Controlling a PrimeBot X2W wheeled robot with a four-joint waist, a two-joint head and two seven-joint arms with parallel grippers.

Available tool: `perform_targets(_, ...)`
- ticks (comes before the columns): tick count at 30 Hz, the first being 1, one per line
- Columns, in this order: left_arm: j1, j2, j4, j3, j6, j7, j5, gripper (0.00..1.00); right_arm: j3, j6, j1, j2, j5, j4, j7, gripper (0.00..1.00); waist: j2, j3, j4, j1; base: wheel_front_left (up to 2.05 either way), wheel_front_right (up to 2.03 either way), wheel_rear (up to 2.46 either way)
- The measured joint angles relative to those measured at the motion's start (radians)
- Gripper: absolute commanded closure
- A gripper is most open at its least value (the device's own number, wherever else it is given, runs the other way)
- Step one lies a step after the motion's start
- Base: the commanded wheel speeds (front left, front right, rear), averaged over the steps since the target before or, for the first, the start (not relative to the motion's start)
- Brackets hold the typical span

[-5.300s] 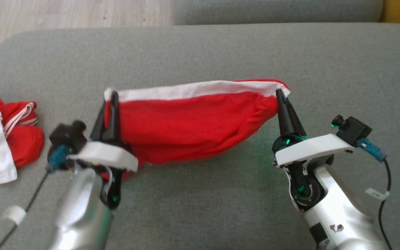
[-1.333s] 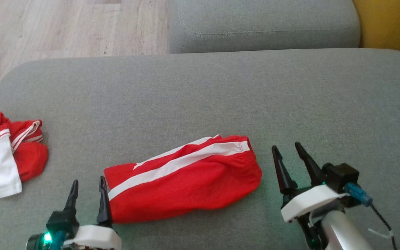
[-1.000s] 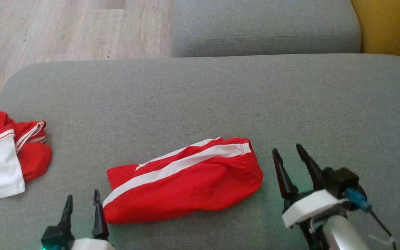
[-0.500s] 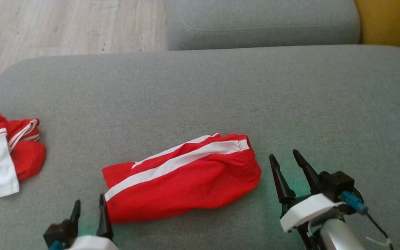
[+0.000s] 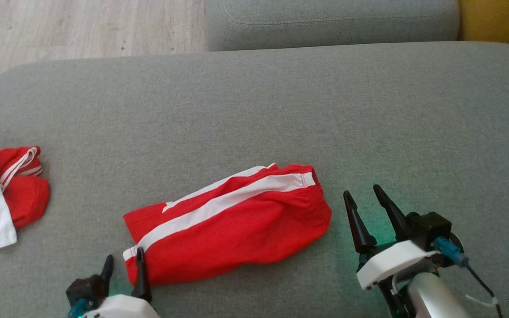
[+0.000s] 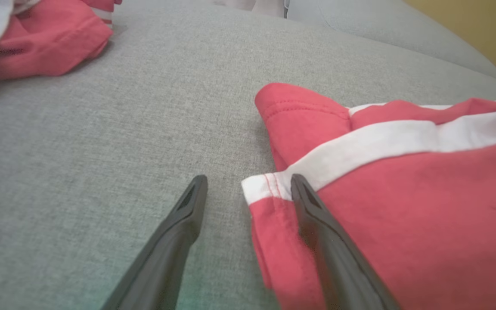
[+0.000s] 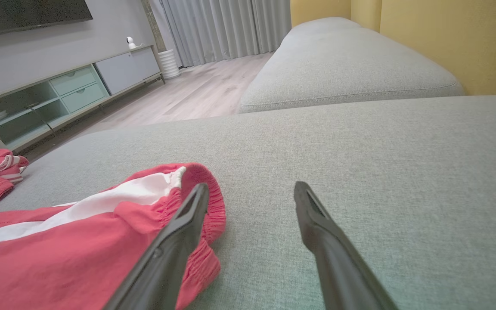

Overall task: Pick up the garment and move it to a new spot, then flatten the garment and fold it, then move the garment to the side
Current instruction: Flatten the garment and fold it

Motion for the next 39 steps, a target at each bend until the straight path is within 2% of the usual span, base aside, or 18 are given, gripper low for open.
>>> perform_targets(11, -0.037, 0.0, 0.058, -0.058, -0.011, -0.005, -0.036, 0.0, 0.0, 0.0, 0.0, 0.0, 0.0, 0.007, 0.0, 0.0, 0.0, 0.011, 0.006, -0.0001, 0.0, 0.0, 0.0)
perform_targets(12, -0.043, 0.0, 0.065, -0.061, -0.011, -0.005, -0.036, 0.09, 0.0, 0.0, -0.001, 0.0, 0.0, 0.007, 0.0, 0.0, 0.0, 0.012, 0.005, -0.0001, 0.0, 0.0, 0.0)
perform_targets(13, -0.05, 0.001, 0.075, -0.066, -0.012, -0.005, -0.039, 0.37, 0.0, 0.0, -0.002, 0.0, 0.0, 0.007, 0.0, 0.0, 0.0, 0.013, 0.003, -0.0001, 0.0, 0.0, 0.0)
perform_targets(14, -0.057, 0.001, 0.081, -0.074, -0.015, -0.006, -0.04, 0.58, 0.0, 0.0, -0.003, 0.0, 0.0, 0.007, 0.0, 0.0, 0.0, 0.014, 0.002, -0.0001, 0.0, 0.0, 0.0)
perform_targets(15, -0.062, 0.001, 0.087, -0.086, -0.021, -0.006, -0.04, 0.84, 0.0, 0.0, -0.003, 0.0, 0.0, 0.008, 0.0, 0.0, 0.0, 0.015, 0.001, -0.0001, 0.0, 0.0, 0.0)
perform_targets(16, -0.069, 0.0, 0.097, -0.094, -0.021, -0.006, -0.041, 1.0, 0.0, 0.0, -0.004, 0.0, 0.0, 0.009, 0.0, 0.0, 0.0, 0.017, 0.0, 0.0, 0.0, 0.0, 0.0)
perform_targets(21, -0.086, 0.0, 0.115, -0.108, -0.019, -0.013, -0.05, 1.0, -0.002, 0.0, -0.017, 0.0, 0.0, 0.016, 0.0, 0.0, 0.0, 0.021, 0.004, -0.0001, 0.0, 0.0, 0.0)
perform_targets(23, -0.086, -0.001, 0.093, -0.1, 0.0, -0.01, -0.042, 1.0, 0.0, 0.0, -0.02, 0.0, 0.008, 0.016, 0.0, 0.0, 0.0, 0.022, 0.009, 0.0, 0.0, 0.0, 0.0)
perform_targets(27, -0.081, -0.001, -0.018, -0.075, 0.025, -0.004, 0.004, 1.0, 0.031, 0.0, -0.03, 0.0, 0.053, 0.025, 0.0, 0.0, 0.0, 0.016, 0.022, -0.0001, 0.0, 0.0, 0.0)
perform_targets(32, -0.042, -0.001, -0.159, -0.069, 0.031, -0.004, 0.021, 1.0, 0.095, 0.0, -0.089, 0.0, 0.134, 0.04, 0.0, 0.0, 0.0, 0.004, 0.046, 0.0, 0.0, 0.0, 0.0)
perform_targets(39, 0.004, -0.001, -0.289, -0.07, 0.03, -0.004, 0.057, 1.0, 0.187, 0.0, -0.13, 0.0, 0.302, 0.151, 0.0, 0.0, 0.0, -0.014, 0.075, -0.0002, 0.0, 0.0, 0.0)
